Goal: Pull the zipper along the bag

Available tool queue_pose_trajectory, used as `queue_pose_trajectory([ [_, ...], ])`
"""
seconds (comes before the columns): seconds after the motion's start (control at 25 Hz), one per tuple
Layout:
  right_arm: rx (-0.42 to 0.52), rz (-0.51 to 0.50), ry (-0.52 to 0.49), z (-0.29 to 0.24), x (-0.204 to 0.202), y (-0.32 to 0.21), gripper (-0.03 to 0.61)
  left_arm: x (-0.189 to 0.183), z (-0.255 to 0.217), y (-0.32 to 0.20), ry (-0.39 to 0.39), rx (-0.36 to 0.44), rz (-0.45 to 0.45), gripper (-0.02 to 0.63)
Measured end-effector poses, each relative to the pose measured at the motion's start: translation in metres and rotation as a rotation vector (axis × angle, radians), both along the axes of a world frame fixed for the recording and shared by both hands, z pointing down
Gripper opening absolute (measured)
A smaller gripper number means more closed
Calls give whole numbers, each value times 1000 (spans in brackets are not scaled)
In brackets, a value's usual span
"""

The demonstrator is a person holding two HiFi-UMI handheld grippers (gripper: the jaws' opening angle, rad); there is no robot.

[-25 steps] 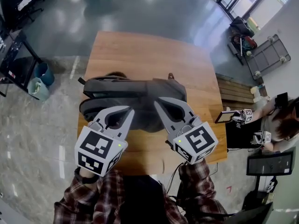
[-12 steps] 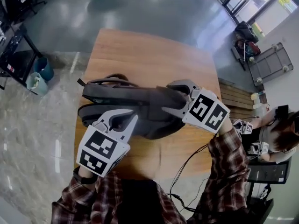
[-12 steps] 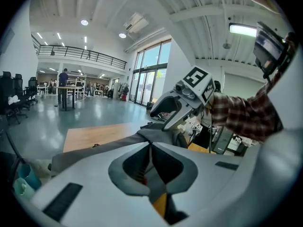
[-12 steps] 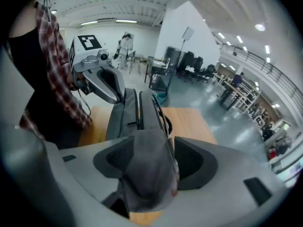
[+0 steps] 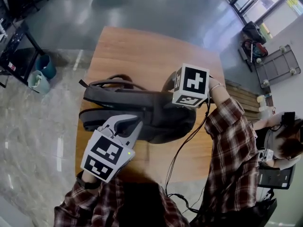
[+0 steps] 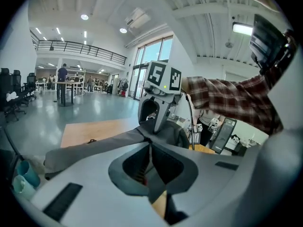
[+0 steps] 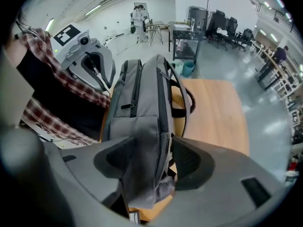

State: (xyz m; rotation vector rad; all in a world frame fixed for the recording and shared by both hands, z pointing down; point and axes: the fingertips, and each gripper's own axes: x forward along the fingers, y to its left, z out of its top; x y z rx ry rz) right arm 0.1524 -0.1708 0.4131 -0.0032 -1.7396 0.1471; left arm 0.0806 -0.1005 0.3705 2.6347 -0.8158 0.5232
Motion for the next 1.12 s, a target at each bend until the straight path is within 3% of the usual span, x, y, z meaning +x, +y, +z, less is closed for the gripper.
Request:
queue_pose_trajectory([
  [0.16,-19,-49,-3,14,-4,11,235,-1,3,-3,-13,-14,0,9],
  [0.32,33,-45,-44,16,-5,12,107,0,12,-2,-17,-47,7,9],
  [0.44,52,-35,-77,16,-5,16,84,4,23,0,-44,-93,35,12],
  [0.56,68,-26,-91,18,-6,17,84,8,41,5,-124,-184,95,159],
  [0.6,77,-27,-91,19,-7,17,84,9,46,4,-142,-207,99,170],
  [0.76,102,-40,-98,20,-10,21,84,8,56,-11,-193,-238,7,170],
  [1.12,163,-32,-116,16,-4,19,86,27,77,-17,-425,-273,-121,169],
])
